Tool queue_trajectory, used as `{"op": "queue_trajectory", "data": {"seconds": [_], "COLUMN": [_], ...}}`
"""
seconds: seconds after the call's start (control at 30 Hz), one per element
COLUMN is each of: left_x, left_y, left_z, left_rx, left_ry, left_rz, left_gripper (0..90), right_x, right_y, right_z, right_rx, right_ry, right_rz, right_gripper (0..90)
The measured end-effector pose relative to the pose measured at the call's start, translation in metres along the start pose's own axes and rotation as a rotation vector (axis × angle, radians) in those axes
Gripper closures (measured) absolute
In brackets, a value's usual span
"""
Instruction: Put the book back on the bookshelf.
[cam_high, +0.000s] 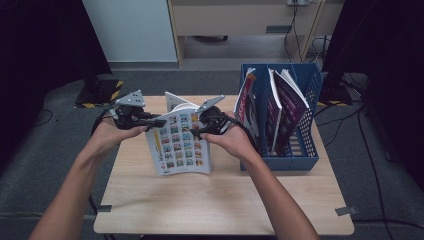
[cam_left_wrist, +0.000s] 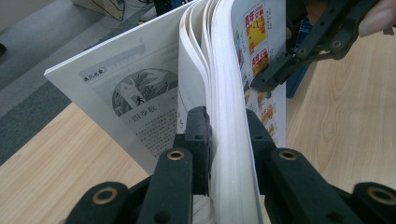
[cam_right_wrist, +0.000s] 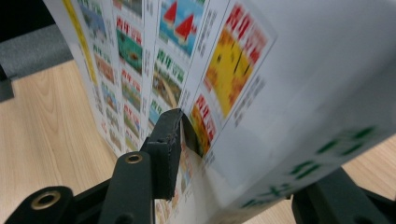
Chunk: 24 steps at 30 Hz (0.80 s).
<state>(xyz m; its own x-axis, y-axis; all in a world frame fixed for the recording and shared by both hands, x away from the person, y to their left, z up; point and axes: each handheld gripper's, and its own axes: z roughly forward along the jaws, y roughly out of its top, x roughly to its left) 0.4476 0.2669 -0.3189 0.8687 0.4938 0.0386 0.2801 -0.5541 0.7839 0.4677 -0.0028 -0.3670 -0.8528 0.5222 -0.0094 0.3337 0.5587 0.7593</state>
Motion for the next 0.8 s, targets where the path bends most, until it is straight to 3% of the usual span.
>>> {"op": "queue_trajectory", "data": {"seconds": [0.23,0.47,0.8], "left_x": [-0.002,-0.001,0.002], "left_y": [0.0,-0.001,-0.003], "left_z": [0.0,0.0,-0.001], "left_rx": [0.002,0.009,-0.008], "left_ry": [0.003,0.037,0.073], "left_rz": [0.007,0.009,-0.006], "left_gripper": [76.2,74.7,69.3], "right_x": [-0.001,0.003,0.006], "right_y": [0.011,0.013,0.013], "right_z": [-0.009,-0.012,-0.014], "right_rx": [-0.043,-0.039,-0.037], "right_ry": [-0.003,-0.002,0.014], "right_rz": [0.007,-0.015,-0.026], "right_gripper": [55.5,65.1,69.3]}}
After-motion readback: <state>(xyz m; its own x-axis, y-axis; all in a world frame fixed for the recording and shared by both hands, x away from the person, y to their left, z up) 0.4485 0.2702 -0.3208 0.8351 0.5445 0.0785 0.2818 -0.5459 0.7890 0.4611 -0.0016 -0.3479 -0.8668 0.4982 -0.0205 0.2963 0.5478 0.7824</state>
